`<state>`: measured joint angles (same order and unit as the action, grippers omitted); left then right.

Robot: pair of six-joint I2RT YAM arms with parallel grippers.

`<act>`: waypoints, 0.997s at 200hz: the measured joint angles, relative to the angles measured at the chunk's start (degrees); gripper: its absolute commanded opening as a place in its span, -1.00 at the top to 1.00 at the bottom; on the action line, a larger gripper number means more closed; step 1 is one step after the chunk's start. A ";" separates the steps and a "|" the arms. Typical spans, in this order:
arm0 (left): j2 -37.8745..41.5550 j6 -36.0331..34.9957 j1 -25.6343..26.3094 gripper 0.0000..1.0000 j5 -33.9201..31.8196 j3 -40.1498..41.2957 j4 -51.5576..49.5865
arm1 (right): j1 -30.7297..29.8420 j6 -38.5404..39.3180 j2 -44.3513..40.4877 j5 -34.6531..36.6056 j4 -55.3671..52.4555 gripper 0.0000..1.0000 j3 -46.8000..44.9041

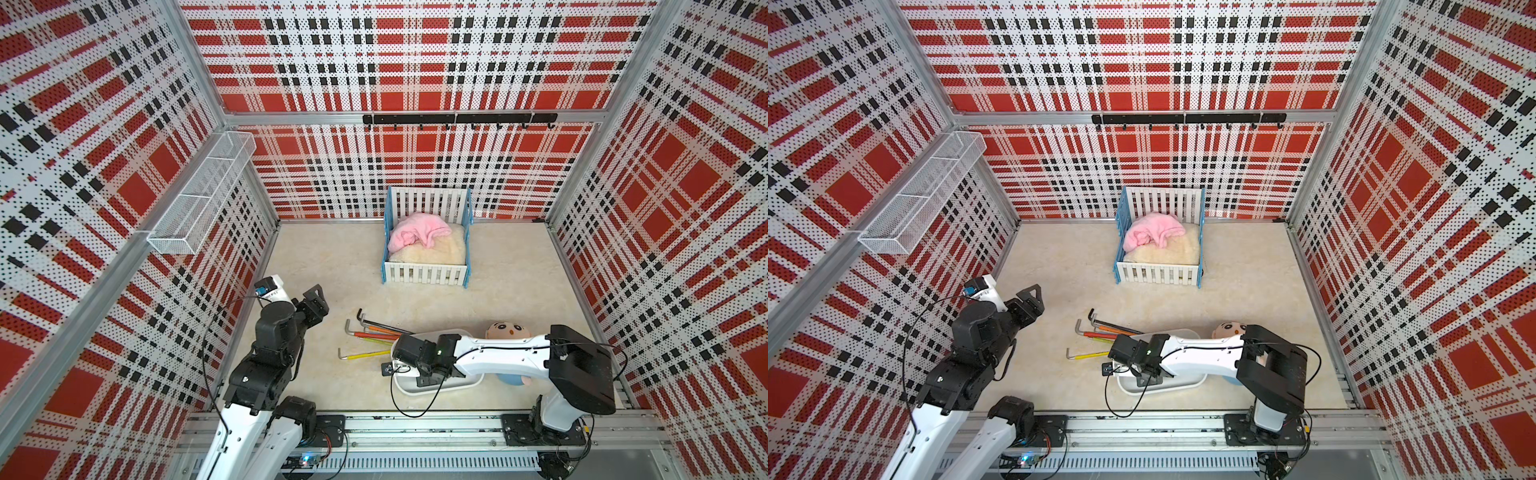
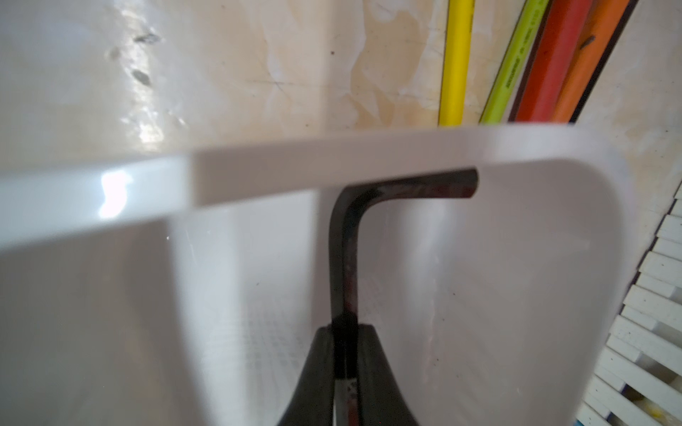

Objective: Put the hex key on the desktop into the storage box
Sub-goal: Place the Allen key in the storage box, then pick up the Allen key from the center of the board.

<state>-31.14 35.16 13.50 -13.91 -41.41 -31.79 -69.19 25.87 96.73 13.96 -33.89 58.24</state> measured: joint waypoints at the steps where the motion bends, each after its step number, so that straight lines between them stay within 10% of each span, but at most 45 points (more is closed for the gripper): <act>1: 0.00 0.00 0.00 -0.58 -0.02 0.00 0.00 | 0.02 -0.02 0.00 0.00 0.00 1.00 0.00; 63: 0.02 0.48 0.04 -0.59 -0.13 0.00 0.00 | 0.74 -2.36 -0.02 -0.20 0.11 0.25 -0.02; 199: 0.02 0.55 0.07 -0.59 -0.31 0.00 0.00 | 7.93 -11.67 -7.30 -3.76 -0.31 0.09 3.82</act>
<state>-31.11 35.70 13.56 -14.22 -41.41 -31.79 -61.25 14.20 89.43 10.20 -34.20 62.06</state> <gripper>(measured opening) 0.796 0.470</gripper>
